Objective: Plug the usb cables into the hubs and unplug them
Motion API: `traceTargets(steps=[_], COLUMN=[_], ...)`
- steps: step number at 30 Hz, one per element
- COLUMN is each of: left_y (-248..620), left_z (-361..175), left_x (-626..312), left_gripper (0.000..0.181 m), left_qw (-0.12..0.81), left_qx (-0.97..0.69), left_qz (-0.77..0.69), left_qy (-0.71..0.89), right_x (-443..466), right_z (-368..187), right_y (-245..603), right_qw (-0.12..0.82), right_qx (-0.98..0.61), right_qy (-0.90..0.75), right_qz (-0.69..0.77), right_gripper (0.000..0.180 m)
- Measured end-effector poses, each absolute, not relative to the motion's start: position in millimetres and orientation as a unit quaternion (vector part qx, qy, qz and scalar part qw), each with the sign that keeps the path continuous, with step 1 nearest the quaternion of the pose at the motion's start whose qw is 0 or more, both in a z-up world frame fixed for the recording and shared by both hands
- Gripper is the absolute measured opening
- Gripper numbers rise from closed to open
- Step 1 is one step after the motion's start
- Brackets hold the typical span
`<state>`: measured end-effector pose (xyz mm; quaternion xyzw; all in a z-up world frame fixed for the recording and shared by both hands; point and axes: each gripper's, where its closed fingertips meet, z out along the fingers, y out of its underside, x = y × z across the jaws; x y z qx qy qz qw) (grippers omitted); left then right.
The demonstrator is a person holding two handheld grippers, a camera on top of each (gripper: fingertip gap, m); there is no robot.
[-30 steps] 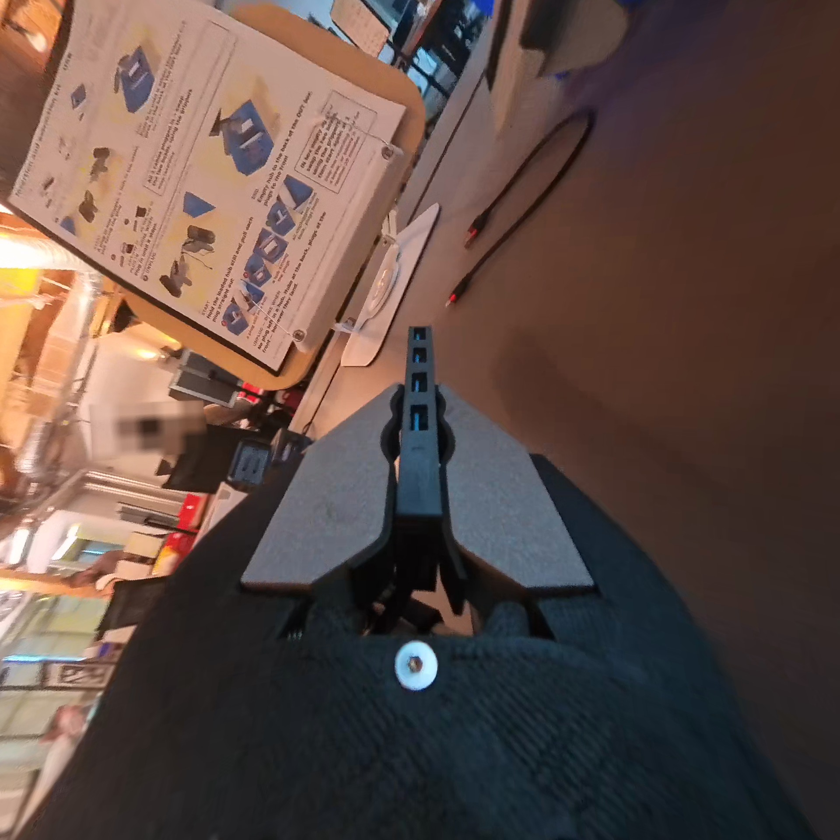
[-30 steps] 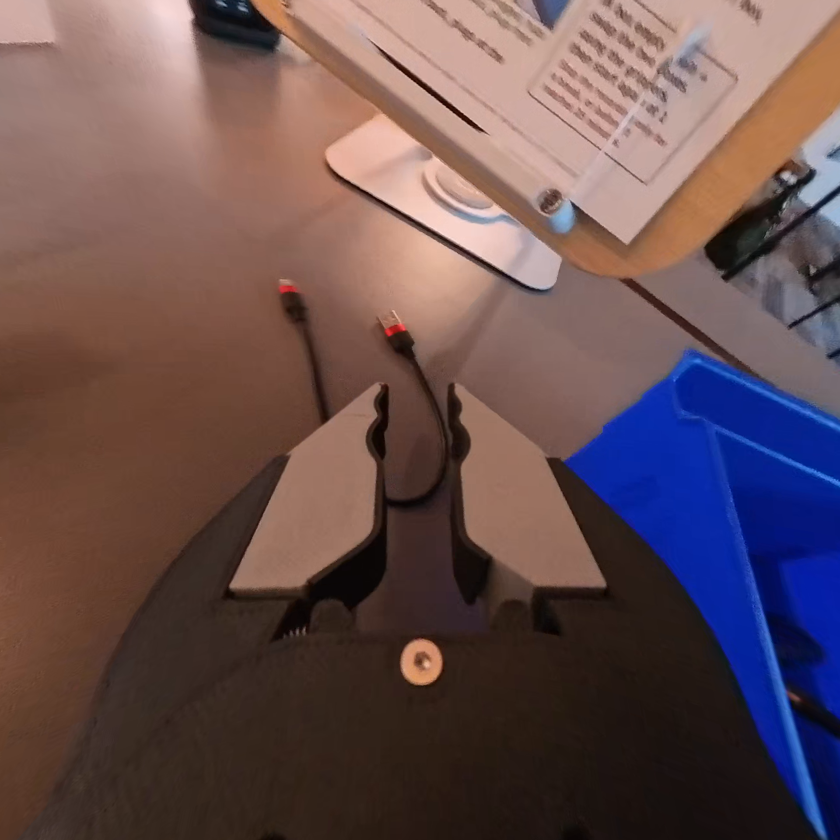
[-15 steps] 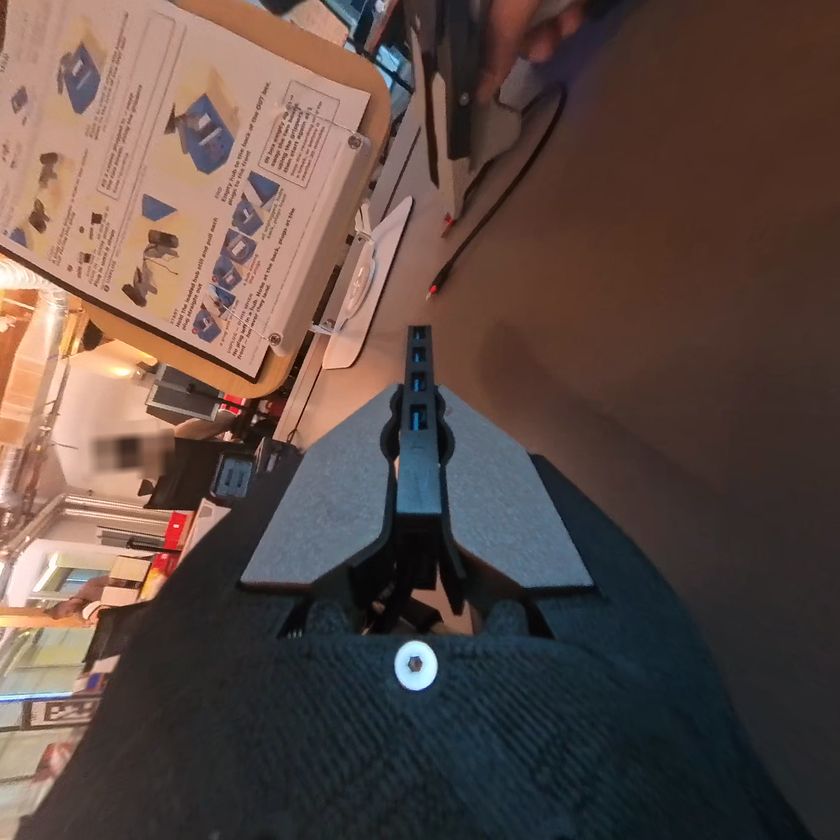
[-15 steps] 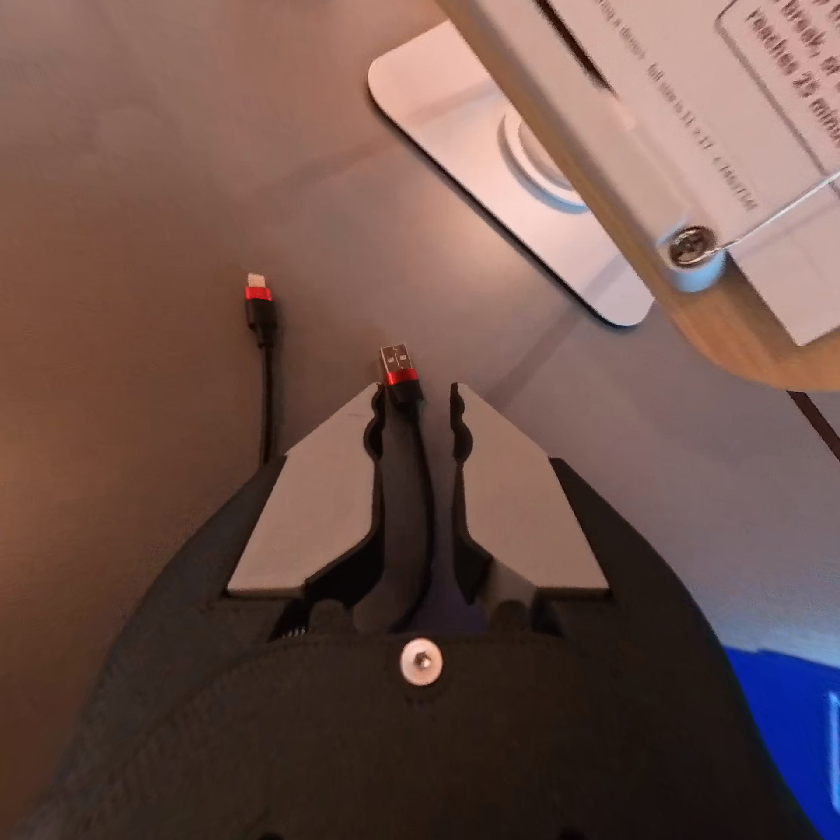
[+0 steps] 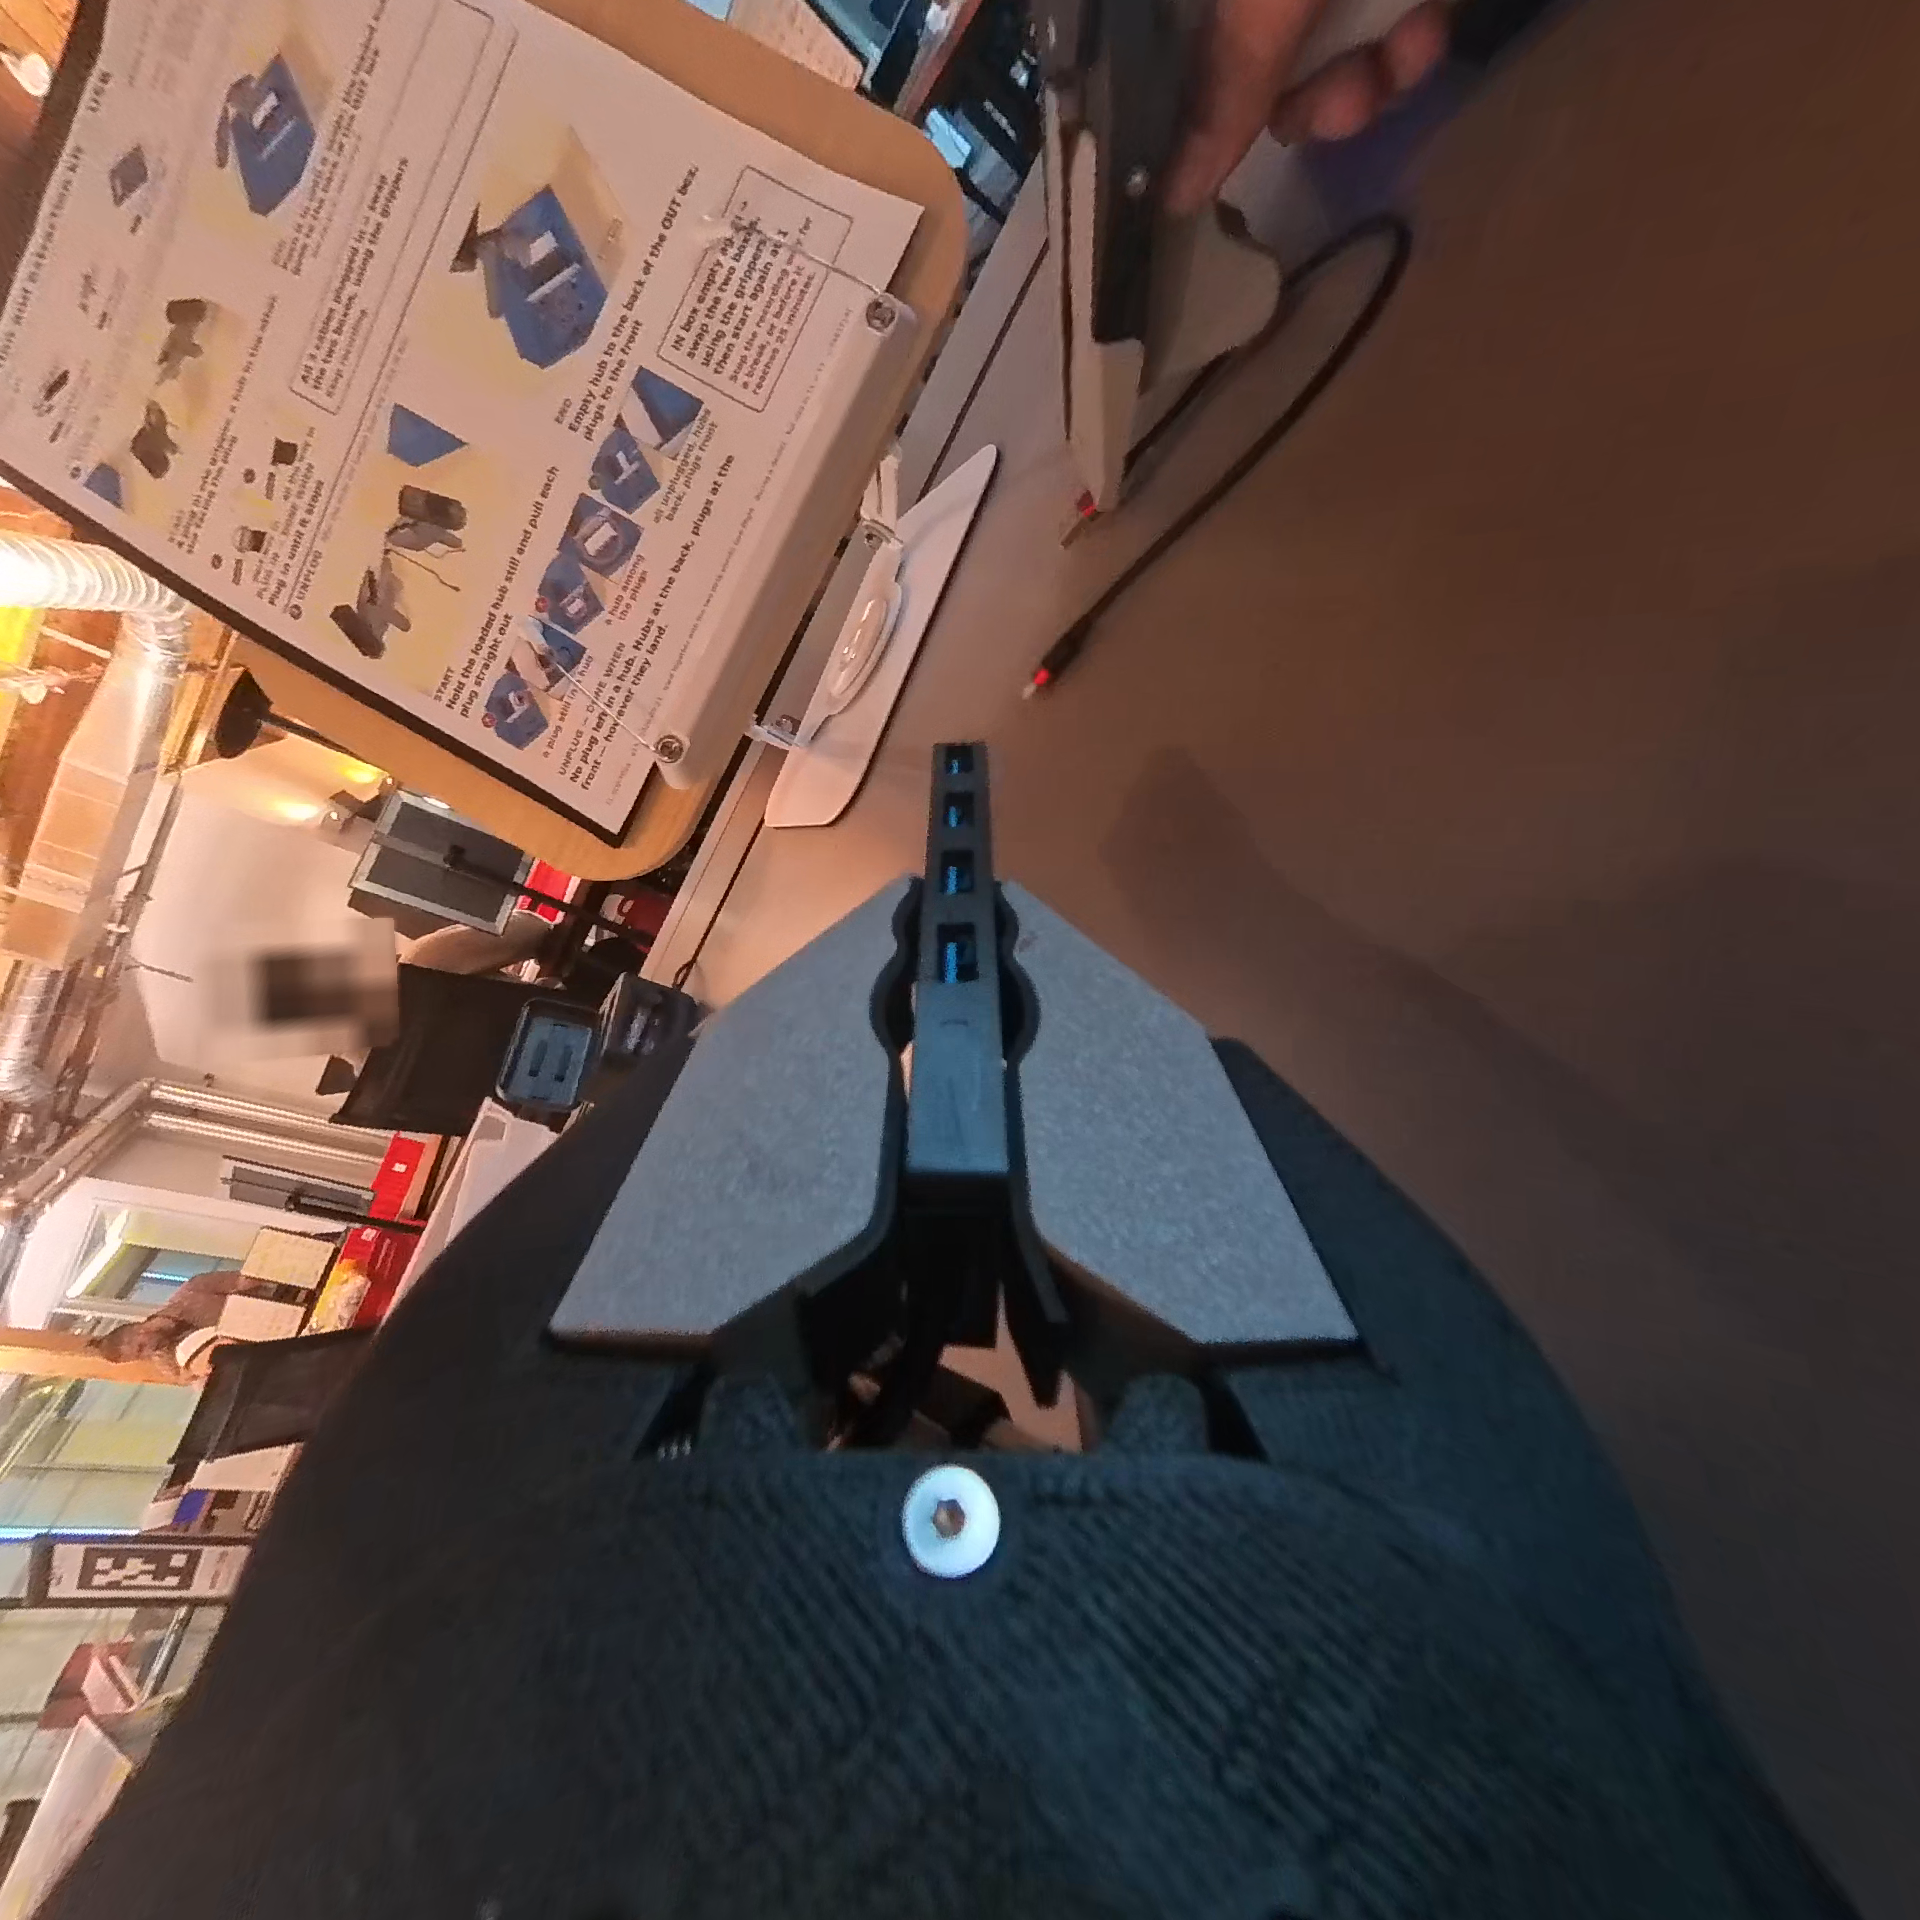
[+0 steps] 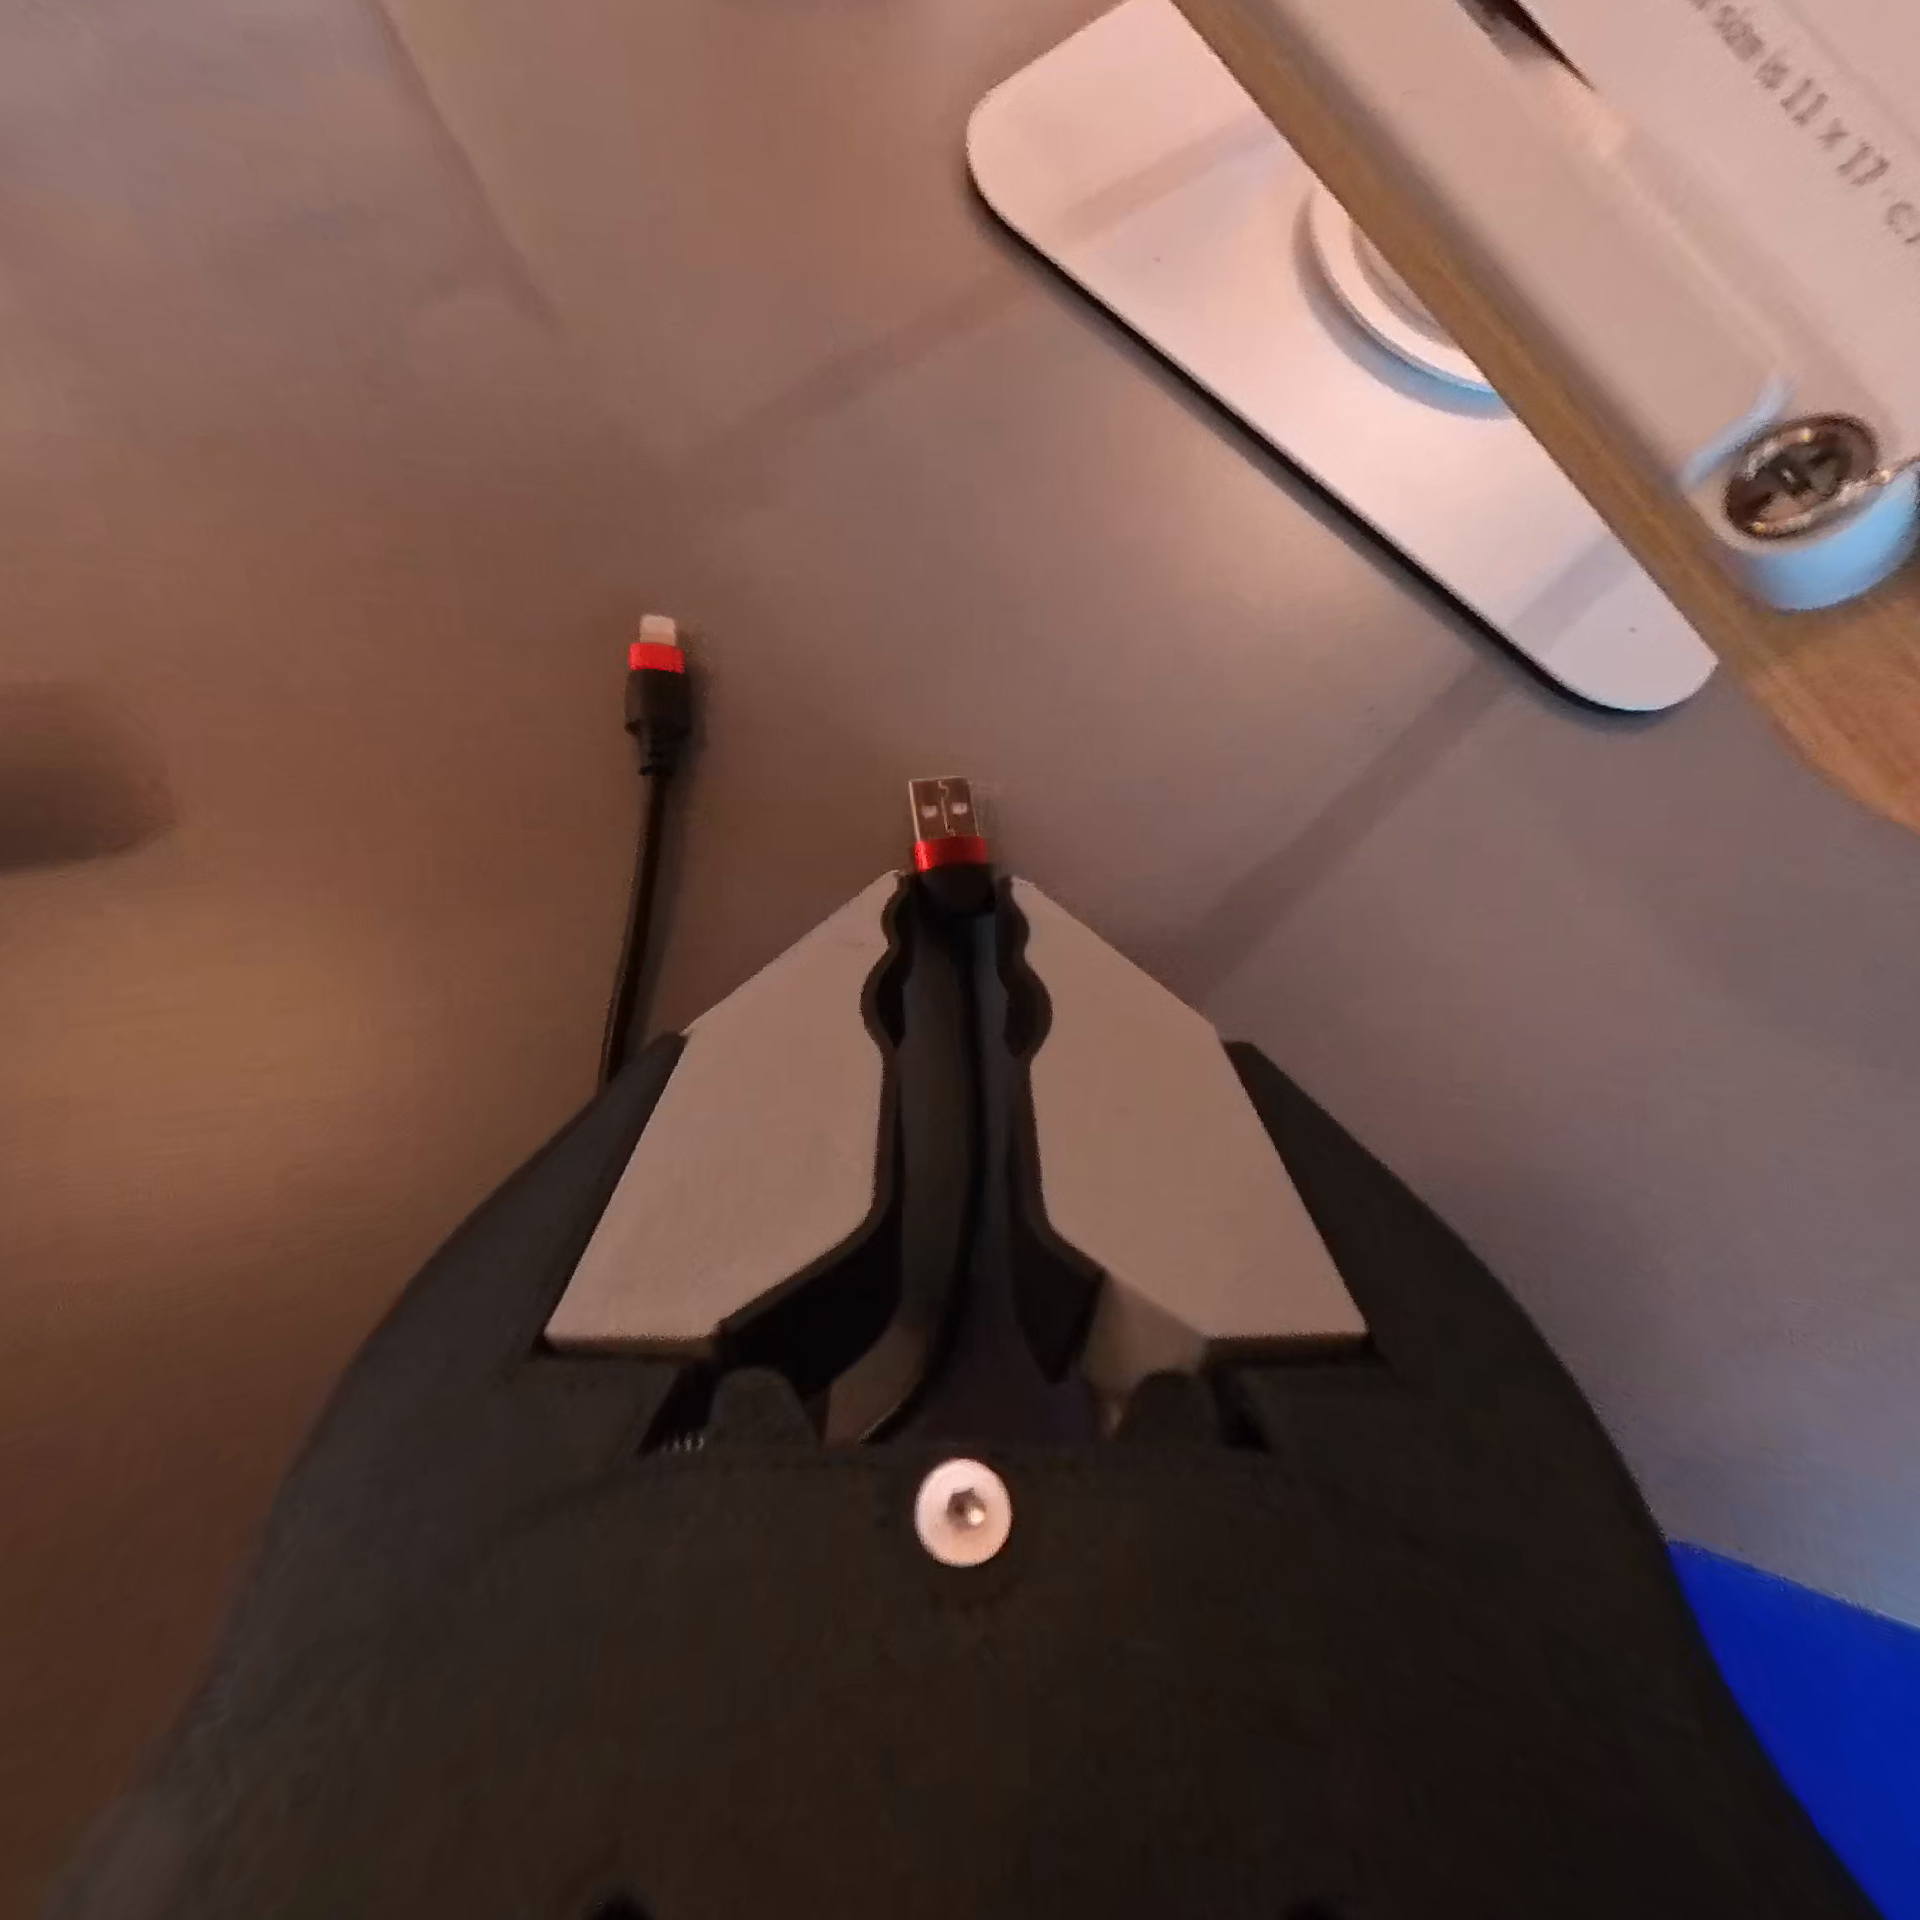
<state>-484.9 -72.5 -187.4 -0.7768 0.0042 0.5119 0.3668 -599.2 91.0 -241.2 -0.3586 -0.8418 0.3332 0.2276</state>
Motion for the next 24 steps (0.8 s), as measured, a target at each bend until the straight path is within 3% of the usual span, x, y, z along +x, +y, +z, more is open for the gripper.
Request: traceTargets(steps=[9, 18, 24], left_y=[-81.8, -95.6, -94.0], left_z=[-183.1, -187.4, -189.1], left_x=[-495.6, -505.8, -504.7], left_gripper=[0.009, 0.008, 0.008], left_qw=[0.33, 0.181, 0.169], left_qx=[-0.758, -0.722, -0.719], left_qz=[0.562, 0.664, 0.669], left_qy=[0.019, 0.075, 0.085], right_x=[-510.5, -476.6, -461.9], right_z=[-180.2, -192.6, -197.0], right_y=[-7.2, -44.9, -57.6], right_qw=[0.138, 0.133, 0.12], right_qx=[-0.18, -0.105, -0.054], right_qy=[-0.852, -0.875, -0.876], right_qz=[0.472, 0.454, 0.465], right_gripper=[0.012, 0.012, 0.012])
